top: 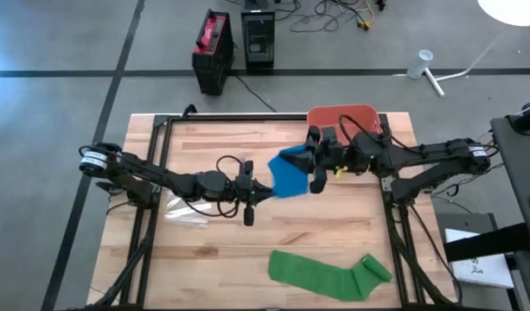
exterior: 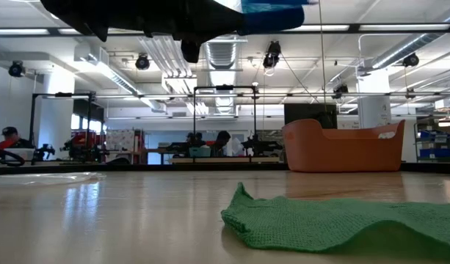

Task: Roll bandage
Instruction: Roll the blue bandage

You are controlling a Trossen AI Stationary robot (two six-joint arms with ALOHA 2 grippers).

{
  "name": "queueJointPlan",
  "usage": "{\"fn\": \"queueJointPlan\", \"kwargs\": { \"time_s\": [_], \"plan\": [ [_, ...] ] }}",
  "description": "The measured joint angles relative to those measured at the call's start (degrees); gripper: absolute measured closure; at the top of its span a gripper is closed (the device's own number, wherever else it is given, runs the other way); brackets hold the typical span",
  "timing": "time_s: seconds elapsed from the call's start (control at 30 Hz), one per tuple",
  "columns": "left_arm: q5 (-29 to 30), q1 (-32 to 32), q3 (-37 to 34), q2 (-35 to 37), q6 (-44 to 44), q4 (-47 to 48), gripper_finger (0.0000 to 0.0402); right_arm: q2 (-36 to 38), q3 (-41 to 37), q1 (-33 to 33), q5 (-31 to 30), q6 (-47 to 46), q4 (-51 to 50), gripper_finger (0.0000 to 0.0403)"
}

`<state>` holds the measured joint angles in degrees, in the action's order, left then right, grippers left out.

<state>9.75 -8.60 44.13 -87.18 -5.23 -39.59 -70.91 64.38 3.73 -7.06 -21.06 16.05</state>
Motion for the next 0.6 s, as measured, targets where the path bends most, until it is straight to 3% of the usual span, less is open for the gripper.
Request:
{"fn": "queueJointPlan", "kwargs": {
  "time_s": [0.33, 0.6],
  "plan": [
    [-0.19, -0.11, -0.03, 0.0, -0.8, -0.39, 0.0401, -0.5, -0.92, -1.69, -0.53, -3.12, -0.16, 0.0233],
    [1.61, 0.2, -0.03, -0.2, 0.12, -0.3, 0.0401, -0.93, -1.55, -1.16, -0.45, -5.6, 5.44, 0.0182]
  ]
}}
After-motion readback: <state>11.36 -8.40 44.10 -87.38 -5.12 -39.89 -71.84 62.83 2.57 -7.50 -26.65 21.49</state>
